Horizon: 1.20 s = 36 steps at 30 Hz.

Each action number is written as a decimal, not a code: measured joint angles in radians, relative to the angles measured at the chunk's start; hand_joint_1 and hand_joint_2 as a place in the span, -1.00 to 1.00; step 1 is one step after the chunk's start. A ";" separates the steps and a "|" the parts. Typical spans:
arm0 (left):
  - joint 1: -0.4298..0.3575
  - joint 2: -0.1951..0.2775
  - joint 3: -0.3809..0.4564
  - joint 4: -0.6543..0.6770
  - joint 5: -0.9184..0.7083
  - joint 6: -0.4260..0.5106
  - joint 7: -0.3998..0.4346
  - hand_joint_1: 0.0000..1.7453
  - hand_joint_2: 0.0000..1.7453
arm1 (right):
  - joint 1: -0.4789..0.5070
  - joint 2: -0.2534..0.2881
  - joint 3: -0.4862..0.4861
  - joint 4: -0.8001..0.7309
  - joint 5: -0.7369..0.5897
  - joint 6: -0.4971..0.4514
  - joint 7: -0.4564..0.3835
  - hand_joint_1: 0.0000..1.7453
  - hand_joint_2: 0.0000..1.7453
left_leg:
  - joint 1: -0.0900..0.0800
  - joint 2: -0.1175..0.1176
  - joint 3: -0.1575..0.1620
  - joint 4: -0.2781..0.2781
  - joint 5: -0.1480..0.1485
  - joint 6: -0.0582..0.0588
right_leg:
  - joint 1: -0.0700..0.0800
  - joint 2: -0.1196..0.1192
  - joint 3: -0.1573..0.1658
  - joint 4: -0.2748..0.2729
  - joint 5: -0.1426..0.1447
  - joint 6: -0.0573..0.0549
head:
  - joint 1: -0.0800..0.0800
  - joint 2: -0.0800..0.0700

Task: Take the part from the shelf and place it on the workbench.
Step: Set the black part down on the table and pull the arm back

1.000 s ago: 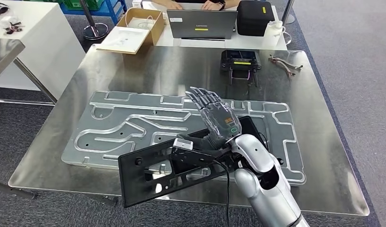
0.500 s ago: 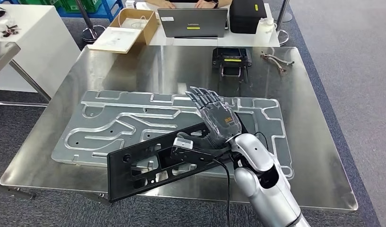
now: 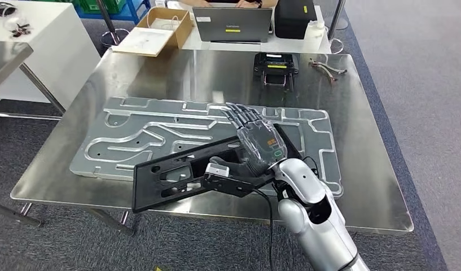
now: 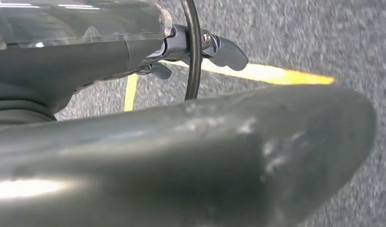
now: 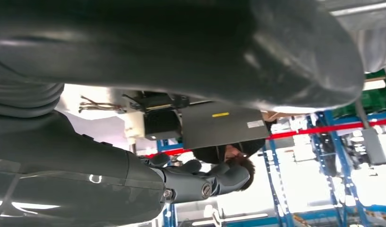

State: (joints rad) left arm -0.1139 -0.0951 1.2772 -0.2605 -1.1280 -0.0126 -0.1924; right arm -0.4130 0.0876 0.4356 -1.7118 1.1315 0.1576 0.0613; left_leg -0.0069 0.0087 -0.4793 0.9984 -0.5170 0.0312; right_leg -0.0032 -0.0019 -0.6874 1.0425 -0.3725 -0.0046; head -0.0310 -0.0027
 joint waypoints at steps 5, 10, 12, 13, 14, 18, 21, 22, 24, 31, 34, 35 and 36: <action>-0.001 -0.001 0.000 0.000 0.001 0.000 0.000 -1.00 -1.00 | 0.001 -0.001 0.000 0.001 0.000 0.000 0.001 -1.00 -1.00 | 0.008 0.005 -0.063 -0.018 0.073 0.009 | -0.007 0.002 -0.049 0.203 -0.191 0.023 | 0.000 0.000; 0.000 -0.004 0.000 0.000 0.004 0.000 0.000 -1.00 -1.00 | 0.001 -0.003 0.000 0.001 0.000 0.000 0.001 -1.00 -1.00 | 0.008 0.006 -0.147 0.016 0.111 -0.005 | -0.012 0.001 0.095 0.113 -0.126 0.027 | 0.000 0.000; 0.000 -0.004 0.000 0.000 0.005 0.000 0.000 -1.00 -1.00 | -0.002 -0.002 0.000 0.000 0.000 0.000 0.001 -1.00 -1.00 | 0.007 0.005 -0.165 0.031 0.122 -0.016 | -0.008 0.002 0.163 0.010 -0.150 0.015 | 0.000 0.000; 0.000 -0.004 0.000 0.000 0.005 0.000 0.000 -1.00 -1.00 | -0.002 -0.002 0.000 -0.001 0.000 0.000 0.001 -1.00 -1.00 | 0.006 0.004 -0.169 0.033 0.129 -0.022 | -0.004 0.002 0.171 -0.010 -0.159 0.008 | 0.000 0.000; 0.001 -0.004 0.000 0.000 0.005 0.000 0.000 -1.00 -1.00 | -0.003 -0.002 0.000 0.000 0.000 0.000 0.000 -1.00 -1.00 | 0.007 0.004 -0.171 0.032 0.136 -0.028 | -0.003 0.003 0.168 -0.015 -0.156 -0.001 | 0.000 0.000; 0.004 -0.006 0.000 0.000 0.006 0.000 0.000 -1.00 -1.00 | -0.006 0.000 0.000 0.001 0.000 0.000 0.000 -1.00 -1.00 | 0.017 -0.001 -0.204 0.114 0.041 -0.053 | -0.008 -0.004 0.133 -0.023 -0.113 -0.032 | 0.000 0.000; 0.003 -0.006 0.000 0.000 0.006 0.002 0.000 -1.00 -1.00 | -0.005 0.000 0.000 0.001 0.000 0.000 0.000 -1.00 -1.00 | 0.020 -0.001 -0.239 0.290 -0.063 -0.066 | -0.008 -0.004 0.085 -0.020 -0.077 -0.034 | 0.000 0.000; 0.003 -0.006 0.000 0.000 0.006 0.002 0.000 -1.00 -1.00 | -0.005 0.000 0.000 0.001 0.000 0.000 0.000 -1.00 -1.00 | 0.020 -0.001 -0.231 0.316 -0.054 -0.067 | -0.008 -0.004 0.067 -0.019 -0.064 -0.033 | 0.000 0.000; 0.002 -0.006 0.000 0.000 0.006 0.003 0.000 -1.00 -1.00 | -0.005 0.000 0.000 0.001 0.000 0.000 0.000 -1.00 -1.00 | 0.021 -0.001 -0.162 0.260 0.002 -0.065 | -0.008 -0.003 0.037 -0.016 -0.041 -0.027 | 0.000 0.000; -0.002 -0.007 0.000 0.000 0.007 0.007 0.003 -1.00 -1.00 | -0.007 0.002 0.001 -0.003 0.000 0.000 0.000 -1.00 -1.00 | 0.012 -0.006 -0.002 -0.009 0.010 -0.014 | -0.007 -0.003 0.006 -0.023 0.008 0.011 | 0.000 0.000; -0.002 -0.007 0.000 0.000 0.006 0.008 0.003 -1.00 -1.00 | -0.006 0.001 0.001 -0.003 0.000 0.000 0.000 -1.00 -1.00 | 0.013 0.001 -0.045 -0.013 0.054 0.009 | -0.009 0.000 -0.037 0.097 -0.129 0.020 | 0.000 0.000; -0.003 -0.007 0.000 0.000 0.005 0.009 0.003 -1.00 -1.00 | -0.006 0.001 0.001 -0.002 0.000 0.000 0.000 -1.00 -1.00 | 0.012 0.002 -0.062 -0.011 0.067 0.012 | -0.010 0.000 -0.052 0.163 -0.173 0.022 | 0.000 0.000; -0.002 -0.007 0.000 0.000 0.005 0.009 0.003 -1.00 -1.00 | -0.004 0.000 0.001 -0.002 0.000 0.000 0.000 -1.00 -1.00 | 0.010 0.002 -0.081 -0.010 0.080 0.013 | -0.009 0.000 -0.058 0.221 -0.193 0.023 | 0.000 0.000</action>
State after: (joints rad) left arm -0.1160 -0.1022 1.2772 -0.2602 -1.1231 -0.0033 -0.1893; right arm -0.4172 0.0880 0.4364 -1.7140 1.1311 0.1579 0.0618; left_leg 0.0032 0.0108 -0.5605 0.9888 -0.4373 0.0437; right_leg -0.0127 -0.0023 -0.7458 1.2633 -0.5660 0.0184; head -0.0311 -0.0027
